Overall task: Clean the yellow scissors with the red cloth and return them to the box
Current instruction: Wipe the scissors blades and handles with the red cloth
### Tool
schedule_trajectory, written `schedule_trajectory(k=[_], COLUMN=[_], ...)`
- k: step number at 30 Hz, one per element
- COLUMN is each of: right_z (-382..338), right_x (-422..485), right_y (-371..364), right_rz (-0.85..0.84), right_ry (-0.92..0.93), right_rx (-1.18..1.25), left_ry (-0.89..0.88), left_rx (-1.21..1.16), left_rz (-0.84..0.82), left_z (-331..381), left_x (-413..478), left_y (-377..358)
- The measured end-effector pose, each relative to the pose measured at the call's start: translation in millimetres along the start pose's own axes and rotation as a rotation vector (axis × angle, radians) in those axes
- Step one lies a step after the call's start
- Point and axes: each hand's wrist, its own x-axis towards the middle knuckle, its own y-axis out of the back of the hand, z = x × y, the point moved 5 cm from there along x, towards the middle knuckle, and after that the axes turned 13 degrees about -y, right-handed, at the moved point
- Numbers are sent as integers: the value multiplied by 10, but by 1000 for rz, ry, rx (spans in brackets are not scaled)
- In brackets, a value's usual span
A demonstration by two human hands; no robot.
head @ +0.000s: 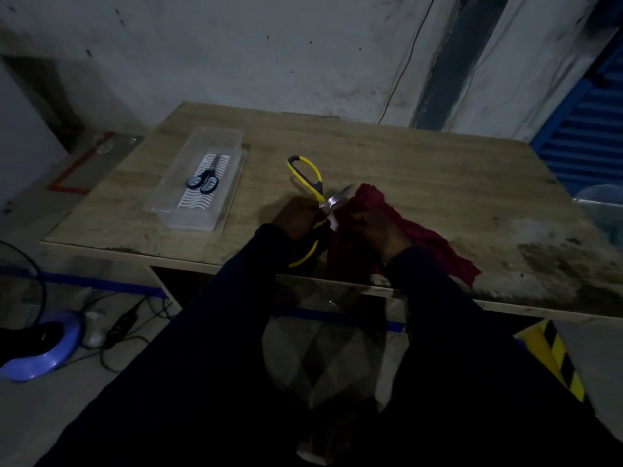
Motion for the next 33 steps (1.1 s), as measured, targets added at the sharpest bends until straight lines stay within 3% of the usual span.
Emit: schedule_trajectory(k=[4,16,22,27,33], right_z=[84,-7,88,195,-31], right_x=[52,85,25,-42,32], right_y=[18,-69,-27,-19,-55], right_rz=[-20,110,-94,-153,92], right_ry=[-29,35,-36,-107,-40], right_rx=[69,-73,104,267,-50], left_ry=[39,58,45,52,93], left_rx=[65,-194,-195,-193,-191], left_rz=[-14,71,22,62,113], left_z=[1,-115,-111,-76,-163], left_x=[-24,-31,-17,-14,22], left_y=[-26,-34,-34,-38,-10])
